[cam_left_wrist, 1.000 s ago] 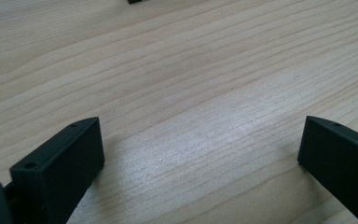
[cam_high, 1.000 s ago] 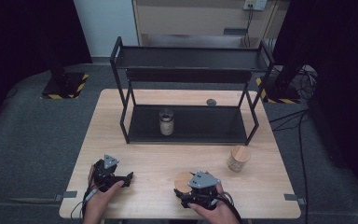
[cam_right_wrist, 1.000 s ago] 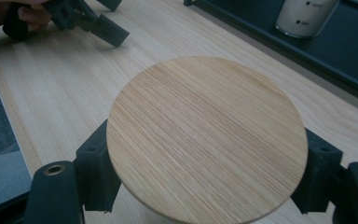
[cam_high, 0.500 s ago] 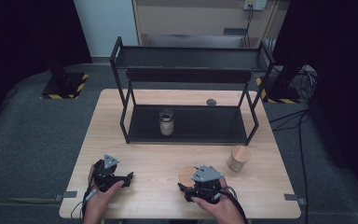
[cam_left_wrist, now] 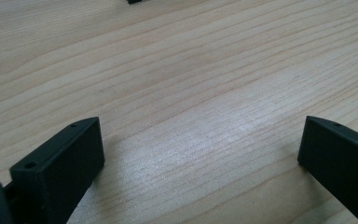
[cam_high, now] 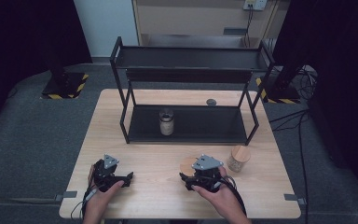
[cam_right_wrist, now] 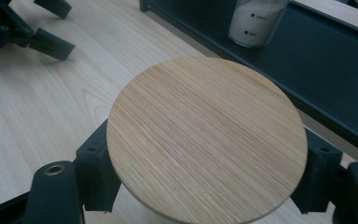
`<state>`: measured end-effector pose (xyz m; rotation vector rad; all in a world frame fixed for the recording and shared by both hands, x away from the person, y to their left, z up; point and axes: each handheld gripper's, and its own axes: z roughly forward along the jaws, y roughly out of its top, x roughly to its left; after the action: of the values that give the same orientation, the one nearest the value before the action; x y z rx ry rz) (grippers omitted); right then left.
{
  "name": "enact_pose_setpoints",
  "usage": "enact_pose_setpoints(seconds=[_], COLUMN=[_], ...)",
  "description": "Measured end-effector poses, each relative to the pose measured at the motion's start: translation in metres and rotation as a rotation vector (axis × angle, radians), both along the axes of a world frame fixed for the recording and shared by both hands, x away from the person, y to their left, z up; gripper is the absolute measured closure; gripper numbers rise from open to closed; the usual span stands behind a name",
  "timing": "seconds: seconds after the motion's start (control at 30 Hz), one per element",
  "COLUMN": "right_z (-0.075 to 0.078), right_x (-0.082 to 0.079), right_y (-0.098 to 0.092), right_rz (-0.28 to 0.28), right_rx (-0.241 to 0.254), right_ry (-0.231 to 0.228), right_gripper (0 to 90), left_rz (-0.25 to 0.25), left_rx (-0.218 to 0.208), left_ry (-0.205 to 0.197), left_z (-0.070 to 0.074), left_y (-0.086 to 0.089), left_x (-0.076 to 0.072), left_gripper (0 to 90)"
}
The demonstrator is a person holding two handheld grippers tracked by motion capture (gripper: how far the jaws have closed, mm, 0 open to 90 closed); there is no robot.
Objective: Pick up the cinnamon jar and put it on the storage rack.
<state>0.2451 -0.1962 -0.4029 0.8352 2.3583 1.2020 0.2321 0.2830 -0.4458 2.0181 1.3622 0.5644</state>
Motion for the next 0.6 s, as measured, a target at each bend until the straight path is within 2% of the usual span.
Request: enact_pose_setpoints(seconds=[0.6], right_z=[0.007], right_x=[0.028], right_y=[0.012], right_rz=[-0.044], right_rx=[-0.005], right_ry=[-0.019], right_gripper=[25.6], left_rz=[0.000], left_rx=[0.000], left_ry=[0.000], left_z=[0.000], left_y=[0.000], left_x=[0.000], left_gripper=[0.0])
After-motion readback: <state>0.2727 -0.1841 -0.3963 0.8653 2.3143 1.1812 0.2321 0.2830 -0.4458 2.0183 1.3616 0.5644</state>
